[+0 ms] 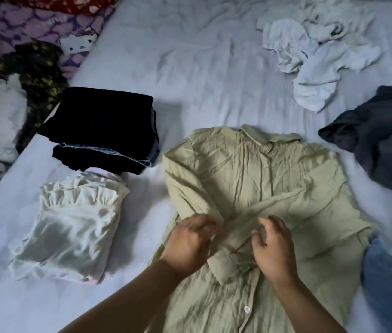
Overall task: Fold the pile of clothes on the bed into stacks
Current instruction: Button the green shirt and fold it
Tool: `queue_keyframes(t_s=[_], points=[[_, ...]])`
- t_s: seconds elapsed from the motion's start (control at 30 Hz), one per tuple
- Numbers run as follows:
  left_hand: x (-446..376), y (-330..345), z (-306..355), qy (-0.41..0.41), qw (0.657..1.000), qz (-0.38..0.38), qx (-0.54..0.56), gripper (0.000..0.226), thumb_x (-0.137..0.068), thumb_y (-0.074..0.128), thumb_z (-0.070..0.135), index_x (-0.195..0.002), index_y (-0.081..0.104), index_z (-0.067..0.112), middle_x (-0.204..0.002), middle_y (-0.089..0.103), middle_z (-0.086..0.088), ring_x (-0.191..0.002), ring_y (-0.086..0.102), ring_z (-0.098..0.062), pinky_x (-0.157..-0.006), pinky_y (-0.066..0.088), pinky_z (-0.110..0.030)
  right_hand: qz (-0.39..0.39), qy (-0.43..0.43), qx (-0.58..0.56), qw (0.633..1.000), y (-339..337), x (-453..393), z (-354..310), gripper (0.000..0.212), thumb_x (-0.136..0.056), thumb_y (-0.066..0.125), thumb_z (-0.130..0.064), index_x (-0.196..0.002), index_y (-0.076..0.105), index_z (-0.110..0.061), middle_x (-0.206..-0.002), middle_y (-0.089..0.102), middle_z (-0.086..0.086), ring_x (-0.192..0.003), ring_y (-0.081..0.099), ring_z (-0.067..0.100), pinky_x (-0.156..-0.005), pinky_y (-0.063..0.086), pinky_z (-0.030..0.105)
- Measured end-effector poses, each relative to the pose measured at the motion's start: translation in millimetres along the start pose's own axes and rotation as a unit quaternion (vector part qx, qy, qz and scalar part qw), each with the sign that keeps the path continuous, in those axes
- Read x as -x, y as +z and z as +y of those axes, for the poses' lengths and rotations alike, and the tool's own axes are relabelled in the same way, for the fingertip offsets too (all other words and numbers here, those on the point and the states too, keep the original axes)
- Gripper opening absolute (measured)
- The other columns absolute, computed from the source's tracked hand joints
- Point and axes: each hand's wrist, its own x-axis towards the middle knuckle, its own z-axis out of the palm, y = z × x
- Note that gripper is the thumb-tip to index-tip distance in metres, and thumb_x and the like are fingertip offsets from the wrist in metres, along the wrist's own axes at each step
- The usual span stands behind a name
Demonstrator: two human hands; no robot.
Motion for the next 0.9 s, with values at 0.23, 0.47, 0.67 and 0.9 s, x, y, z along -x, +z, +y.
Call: queue_keyframes(t_s=[0.23, 0.47, 0.67, 0.9], points=[[10.0, -8.4, -42.3, -0.375, 0.923, 0.01, 0.083, 0.026, -0.084, 0.057, 0.014, -0.109, 0.064, 0.019, -0.112, 0.062, -0.002, -0.09, 0.063, -0.023, -0.081, 0.05, -0.033, -0.055, -0.107, -0.037, 0.992, 28.5, 37.2, -58.2, 0.043, -0.079, 0.051, -0.051, -0.093, 0.07, -0.015, -0.084, 0.065, 0.002, -0.078, 0.062, 0.022, -0.068, 0.049, 0.029], [10.4, 6.3, -22.9, -0.392, 0.914, -0.1, 0.038, 0.033, -0.08, 0.061, 0.049, -0.108, 0.055, 0.032, -0.1, 0.049, 0.007, -0.096, 0.058, -0.019, -0.083, 0.048, -0.034, -0.161, 0.126, -0.005, 0.979, 65.9, 40.0, -68.8, 0.036, -0.075, 0.058, -0.036, -0.1, 0.06, -0.011, -0.093, 0.06, 0.011, -0.089, 0.059, 0.035, -0.073, 0.048, 0.042], [4.1, 3.2, -28.6, -0.326, 0.942, -0.072, 0.045, 0.039, -0.065, 0.066, 0.046, -0.08, 0.067, 0.01, -0.083, 0.053, -0.004, -0.086, 0.052, -0.024, -0.07, 0.043, -0.031, -0.124, -0.001, -0.246, 0.961, 63.0, 32.2, -57.4, 0.023, -0.075, 0.048, -0.025, -0.094, 0.061, -0.023, -0.089, 0.06, 0.0, -0.085, 0.059, 0.021, -0.078, 0.049, 0.032], [-6.9, -13.5, 6.6, -0.437, 0.709, -0.023, 0.553, 0.052, -0.068, 0.07, 0.032, -0.092, 0.06, -0.013, -0.084, 0.063, -0.031, -0.077, 0.061, -0.029, -0.072, 0.047, -0.034, -0.178, 0.316, -0.5, 0.786, 17.3, 5.6, -67.4, 0.01, -0.083, 0.071, -0.021, -0.092, 0.067, -0.019, -0.087, 0.072, 0.002, -0.087, 0.068, 0.017, -0.073, 0.055, 0.029]])
